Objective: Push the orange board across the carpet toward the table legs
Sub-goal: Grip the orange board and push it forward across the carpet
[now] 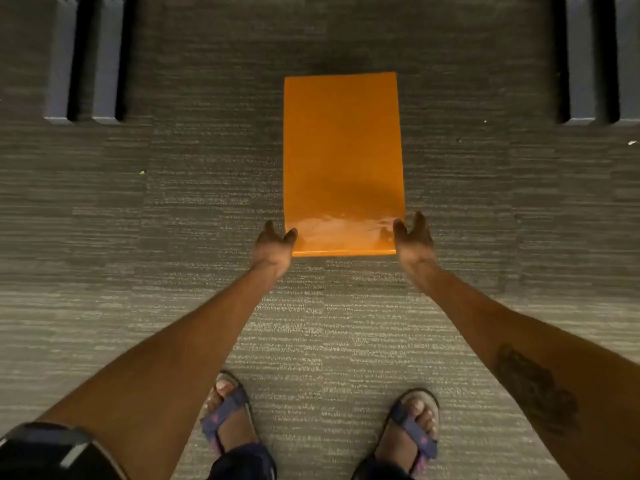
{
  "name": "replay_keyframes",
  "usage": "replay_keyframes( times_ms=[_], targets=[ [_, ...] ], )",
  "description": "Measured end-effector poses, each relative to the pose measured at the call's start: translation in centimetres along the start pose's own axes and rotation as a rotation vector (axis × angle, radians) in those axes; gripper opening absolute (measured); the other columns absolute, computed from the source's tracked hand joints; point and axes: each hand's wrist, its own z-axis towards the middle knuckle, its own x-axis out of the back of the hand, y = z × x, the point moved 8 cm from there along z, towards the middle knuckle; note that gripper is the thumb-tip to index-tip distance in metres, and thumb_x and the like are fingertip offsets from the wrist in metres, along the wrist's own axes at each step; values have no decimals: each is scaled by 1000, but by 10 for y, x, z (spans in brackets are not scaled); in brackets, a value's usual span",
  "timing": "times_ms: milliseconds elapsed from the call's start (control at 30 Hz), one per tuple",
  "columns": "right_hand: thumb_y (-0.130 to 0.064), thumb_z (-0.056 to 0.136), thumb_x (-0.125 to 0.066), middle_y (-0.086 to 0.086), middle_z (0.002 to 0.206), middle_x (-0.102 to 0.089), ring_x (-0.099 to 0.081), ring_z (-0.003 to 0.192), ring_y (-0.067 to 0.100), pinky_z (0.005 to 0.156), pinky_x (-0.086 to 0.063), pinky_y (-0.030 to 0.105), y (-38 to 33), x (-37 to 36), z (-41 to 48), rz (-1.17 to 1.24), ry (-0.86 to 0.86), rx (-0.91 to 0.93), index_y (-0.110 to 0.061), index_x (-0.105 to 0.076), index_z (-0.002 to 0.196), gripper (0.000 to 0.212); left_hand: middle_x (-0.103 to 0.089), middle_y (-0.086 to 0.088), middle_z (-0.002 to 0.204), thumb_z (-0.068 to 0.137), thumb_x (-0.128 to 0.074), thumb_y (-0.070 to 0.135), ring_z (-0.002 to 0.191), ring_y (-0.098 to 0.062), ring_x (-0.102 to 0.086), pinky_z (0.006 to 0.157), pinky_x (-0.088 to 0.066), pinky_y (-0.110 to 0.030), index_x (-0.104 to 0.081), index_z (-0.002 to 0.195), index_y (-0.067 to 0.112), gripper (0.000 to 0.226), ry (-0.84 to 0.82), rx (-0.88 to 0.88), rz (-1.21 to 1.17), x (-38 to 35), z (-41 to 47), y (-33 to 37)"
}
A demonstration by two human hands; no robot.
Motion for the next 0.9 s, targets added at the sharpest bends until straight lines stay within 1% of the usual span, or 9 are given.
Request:
replay_keyframes(
  times_ms=[133,233,300,400,467,567,667,733,900],
  targets=[
    [-38,105,-36,15,146,-47,-51,125,35,104,-43,46,12,-17,15,180,-52,-86,-12,-32,148,51,-34,-10,159,103,-43,41,139,-33,-43,107,-42,-36,-20,157,12,65,-38,53,-68,-17,10,-15],
    [-31,104,-42,1,114,-63,-62,98,22,89,-46,46,20,-26,19,347,-133,-149,-15,-46,129,29,-54,-8,144,104,-44,31,127,-29,-55,101,-49,-33,-44,144,12,44,-31,24,-147,-27,17,-20],
    [-33,103,-45,-6,103,-61,-58,92,15,94,-41,48,23,-28,23,366,-190,-143,-21,-48,122,22,-60,-5,135,104,-44,27,122,-27,-58,92,-48,-30,-52,137,13,36,-23,10,-226,-31,20,-21],
    [-35,101,-50,-8,101,-62,-57,90,11,97,-36,41,25,-26,31,355,-191,-84,-22,-55,113,18,-62,-1,128,104,-45,25,121,-23,-58,90,-41,-26,-55,135,12,35,-43,-19,-363,-35,23,-23],
    [-34,100,-52,-10,97,-64,-58,87,7,93,-36,37,28,-25,35,355,-171,-52,-21,-59,110,18,-59,0,137,104,-46,27,124,-17,-54,95,-37,-24,-53,139,17,37,-57,-42,-398,-37,23,-26],
    [-32,99,-54,-9,95,-68,-61,88,9,95,-34,38,32,-27,35,391,-153,-41,-22,-61,111,17,-56,2,143,104,-46,28,132,-20,-51,98,-36,-23,-49,142,21,39,-34,-41,-390,-35,23,-28],
    [-33,98,-56,-17,105,-64,-58,100,10,96,-31,39,27,-29,28,427,-157,-51,-31,-61,118,21,-51,1,148,104,-44,28,137,-24,-47,106,-38,-31,-46,145,22,41,-14,-13,-371,-27,21,-28],
    [-34,99,-56,-15,116,-61,-54,108,13,98,-32,38,21,-29,23,441,-164,-51,-33,-59,125,26,-48,0,150,104,-44,27,139,-25,-45,106,-37,-31,-44,146,23,42,3,-6,-379,-18,17,-25],
    [-36,98,-57,-24,103,-60,-55,93,2,96,-33,32,-5,-29,3,461,-229,-3,-33,-56,134,37,-46,-3,152,105,-43,25,139,-28,-44,112,-36,-39,-41,148,20,44,42,-4,-392,14,-5,-25]
  ],
)
